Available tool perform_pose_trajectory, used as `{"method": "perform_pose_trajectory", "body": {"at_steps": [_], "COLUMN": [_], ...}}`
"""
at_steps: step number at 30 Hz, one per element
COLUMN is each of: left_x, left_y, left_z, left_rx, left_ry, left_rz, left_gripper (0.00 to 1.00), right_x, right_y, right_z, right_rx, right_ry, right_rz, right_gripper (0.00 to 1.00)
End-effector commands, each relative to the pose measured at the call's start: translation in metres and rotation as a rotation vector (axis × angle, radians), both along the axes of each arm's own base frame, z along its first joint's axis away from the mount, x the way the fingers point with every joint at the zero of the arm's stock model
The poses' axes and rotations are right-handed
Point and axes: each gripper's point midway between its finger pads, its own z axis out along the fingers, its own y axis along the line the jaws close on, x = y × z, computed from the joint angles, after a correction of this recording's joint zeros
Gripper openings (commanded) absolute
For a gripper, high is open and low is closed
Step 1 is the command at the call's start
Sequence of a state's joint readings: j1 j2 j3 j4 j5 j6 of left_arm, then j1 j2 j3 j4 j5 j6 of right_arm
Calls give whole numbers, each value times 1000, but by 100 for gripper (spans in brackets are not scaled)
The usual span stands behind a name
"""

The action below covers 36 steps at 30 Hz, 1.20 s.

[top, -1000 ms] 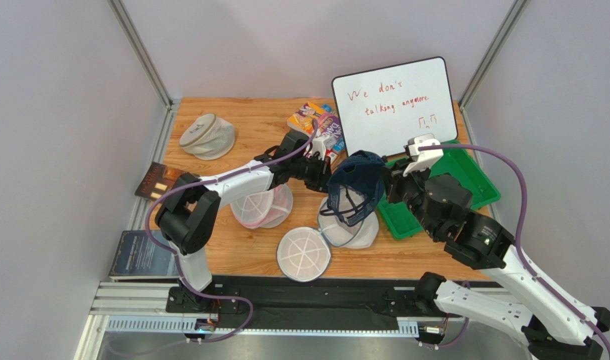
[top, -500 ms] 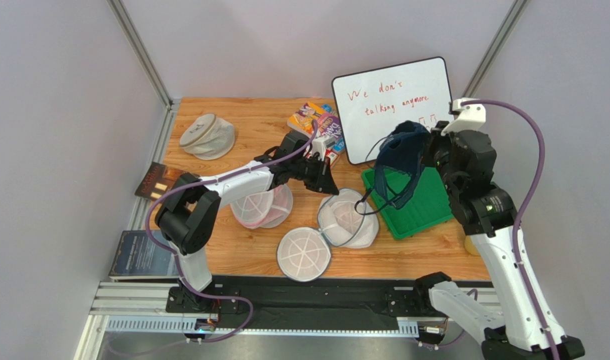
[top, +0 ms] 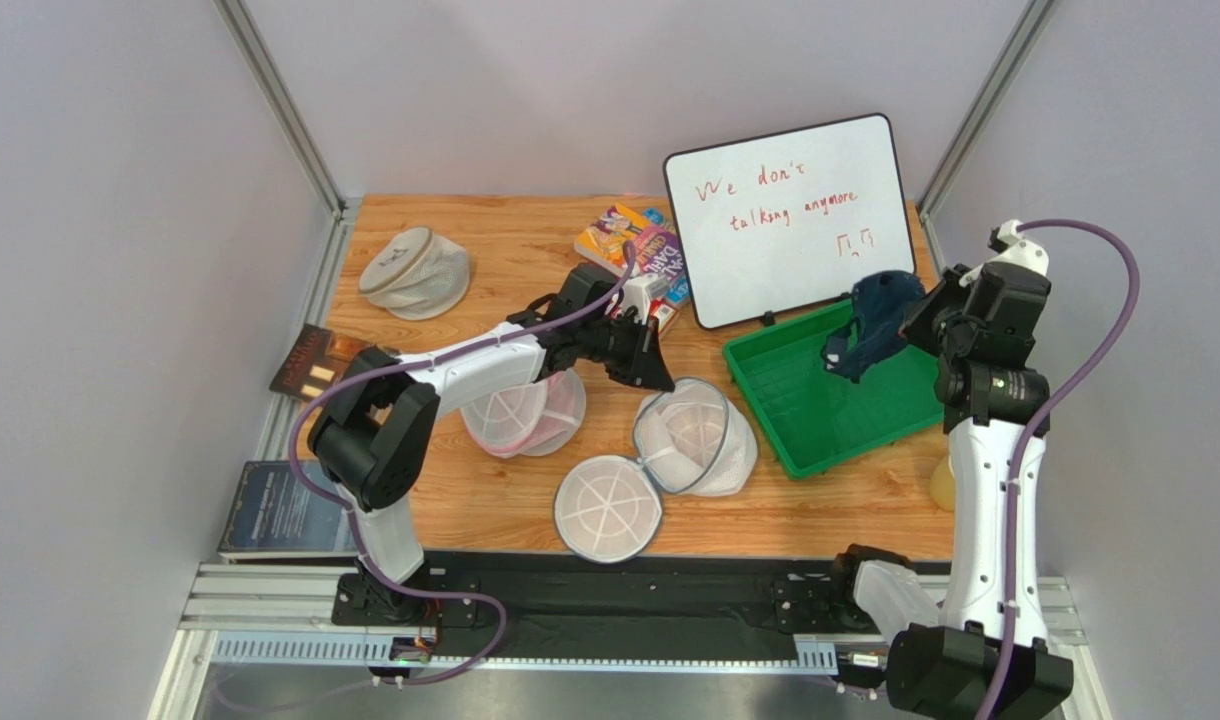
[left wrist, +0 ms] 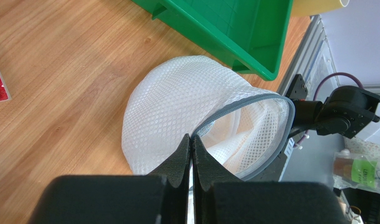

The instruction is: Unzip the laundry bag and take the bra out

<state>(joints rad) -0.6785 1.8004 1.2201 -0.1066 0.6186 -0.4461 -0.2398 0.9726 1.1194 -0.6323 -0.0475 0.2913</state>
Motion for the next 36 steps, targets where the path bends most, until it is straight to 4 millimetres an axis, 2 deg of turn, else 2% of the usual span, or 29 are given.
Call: {"method": "perform_pose_trajectory", "body": {"at_steps": [1, 6, 7, 8, 9, 10, 12, 15, 17, 20, 23, 25, 26, 27, 28, 29, 31, 32, 33, 34, 35, 36], "left_x": [1, 3, 2, 2, 3, 3, 2, 3, 5, 5, 5, 6, 7, 7, 7, 7, 8, 11, 12, 15, 16, 17], "left_y": [2, 2, 1, 2, 3, 2, 2, 2, 2, 1, 0, 0, 0, 1, 1, 2, 5, 8, 9, 12, 16, 18], "left_z": [24, 26, 27, 26, 26, 26, 25, 26, 26, 27, 28, 29, 30, 30, 31, 31, 32, 34, 34, 39, 39, 42], "left_rx": [-32, -33, -33, -30, -28, -28, -27, -28, -28, -29, -30, -31, -28, -24, -22, -12, 1, 14, 23, 25, 35, 36], "left_ry": [-70, -72, -71, -73, -72, -75, -71, -73, -76, -74, -73, -75, -76, -74, -77, -78, -85, -98, -102, -115, -116, -123], "left_rz": [-11, -11, -11, -13, -11, -12, -13, -9, -9, -9, -12, -8, -5, -2, -1, 8, 17, 29, 36, 47, 56, 63], "left_gripper": [0, 0, 0, 0, 0, 0, 0, 0, 0, 0, 0, 1, 5, 9, 23, 30, 43, 58, 65, 70, 72, 72], "right_x": [9, 3, 2, 1, -2, -3, -8, -15, -18, -21, -18, -18, -19, -19, -20, -24, -27, -35, -38, -43, -53, -59], "right_y": [-5, -24, -26, -28, -31, -33, -35, -39, -38, -22, 17, 48, 71, 84, 97, 131, 157, 188, 199, 212, 237, 248], "right_z": [-9, -34, -36, -36, -38, -34, -32, -19, -11, 5, 18, 17, 20, 16, 16, 13, 11, 8, 6, 4, 1, -1], "right_rx": [46, 34, 32, 29, 22, 16, 5, -17, -27, -15, 37, 81, 89, 98, 96, 98, 80, 79, 68, 67, 65, 62], "right_ry": [-6, 60, 70, 76, 93, 93, 98, 75, 54, -14, -84, -102, -116, -110, -111, -100, -89, -75, -70, -64, -59, -51], "right_rz": [-20, -140, -153, -166, -185, -193, -205, -231, -226, -146, 37, 171, 255, 291, 334, 447, 514, 612, 640, 678, 756, 792], "right_gripper": [0, 0, 5, 16, 45, 56, 69, 76, 77, 76, 73, 72, 72, 71, 70, 70, 70, 69, 69, 69, 69, 69]}}
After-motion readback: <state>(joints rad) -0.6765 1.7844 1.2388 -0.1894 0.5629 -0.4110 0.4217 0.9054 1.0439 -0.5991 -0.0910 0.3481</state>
